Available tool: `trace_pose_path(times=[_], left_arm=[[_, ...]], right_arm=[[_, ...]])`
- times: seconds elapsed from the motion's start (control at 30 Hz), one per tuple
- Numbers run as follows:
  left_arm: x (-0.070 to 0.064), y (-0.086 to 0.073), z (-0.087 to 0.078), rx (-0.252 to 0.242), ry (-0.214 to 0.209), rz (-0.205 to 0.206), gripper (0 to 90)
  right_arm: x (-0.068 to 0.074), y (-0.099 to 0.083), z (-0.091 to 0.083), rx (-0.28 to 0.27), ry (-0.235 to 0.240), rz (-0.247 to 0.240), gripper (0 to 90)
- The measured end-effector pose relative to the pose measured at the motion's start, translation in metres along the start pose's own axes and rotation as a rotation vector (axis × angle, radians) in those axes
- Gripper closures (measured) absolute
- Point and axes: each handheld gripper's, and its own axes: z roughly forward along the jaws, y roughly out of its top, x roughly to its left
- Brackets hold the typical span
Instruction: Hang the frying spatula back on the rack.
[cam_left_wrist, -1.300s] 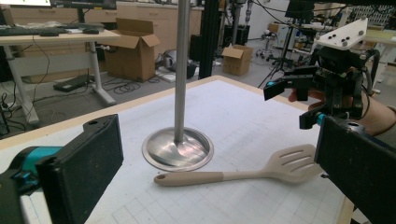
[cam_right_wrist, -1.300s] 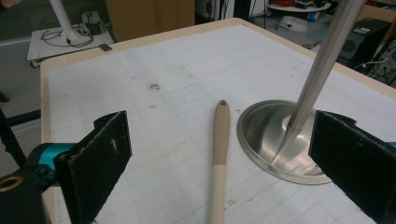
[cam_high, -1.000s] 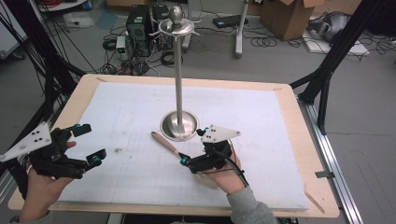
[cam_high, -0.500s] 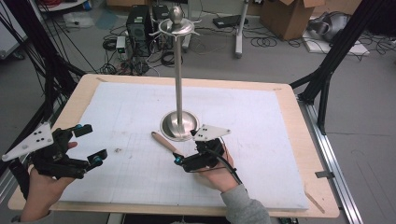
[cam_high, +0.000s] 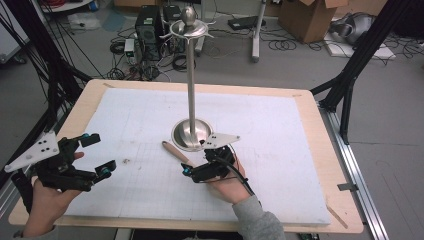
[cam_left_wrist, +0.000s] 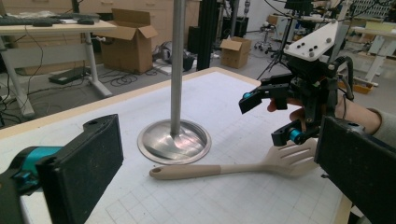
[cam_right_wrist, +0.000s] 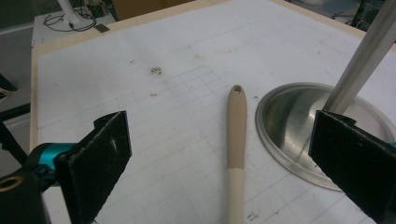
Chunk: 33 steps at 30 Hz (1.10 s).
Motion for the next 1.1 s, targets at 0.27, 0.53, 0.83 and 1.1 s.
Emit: trace_pose_path(times=[0.27, 0.53, 0.83, 1.1], left_arm=[[0.000, 0.000, -0.001, 0.000, 0.001, 0.002, 1.7], [0.000, 0.000, 0.001, 0.004, -0.001, 0.002, 1.7], [0.000, -0.001, 0.001, 0.007, 0.001, 0.001, 1.7], [0.000, -0.002, 0.002, 0.012, 0.000, 0.000, 1.7]], right_arm=[[-0.001, -0.001, 0.009, 0.029, 0.000, 0.006, 4.7], [-0.003, -0.002, 0.017, 0.057, -0.005, 0.019, 4.8], [-0.004, -0.004, 0.026, 0.085, -0.008, 0.025, 4.8], [-0.005, -0.008, 0.034, 0.112, -0.017, 0.042, 4.7]])
